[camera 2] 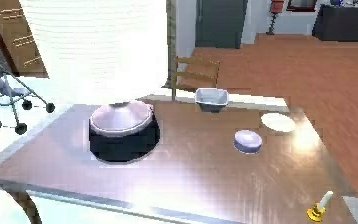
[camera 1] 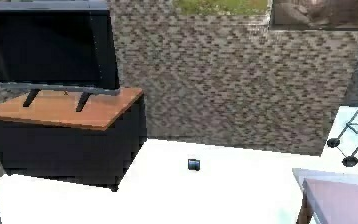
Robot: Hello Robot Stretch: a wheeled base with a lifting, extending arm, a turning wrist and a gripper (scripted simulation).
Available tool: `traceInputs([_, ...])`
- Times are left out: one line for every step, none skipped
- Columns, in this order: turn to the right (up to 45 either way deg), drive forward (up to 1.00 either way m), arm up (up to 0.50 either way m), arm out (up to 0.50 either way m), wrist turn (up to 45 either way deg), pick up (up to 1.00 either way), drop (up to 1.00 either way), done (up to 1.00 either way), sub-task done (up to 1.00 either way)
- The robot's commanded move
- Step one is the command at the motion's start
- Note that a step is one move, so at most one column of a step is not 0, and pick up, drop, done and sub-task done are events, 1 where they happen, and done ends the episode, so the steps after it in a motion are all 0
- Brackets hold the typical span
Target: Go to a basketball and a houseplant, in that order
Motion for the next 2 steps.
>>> traceInputs([0.0, 1.00, 0.00, 0.00, 0.0, 0.00, 0.00, 0.00, 0.00])
traceInputs([36.0, 0.00, 0.00, 0.00, 0.0, 0.00, 0.00, 0.00, 0.00])
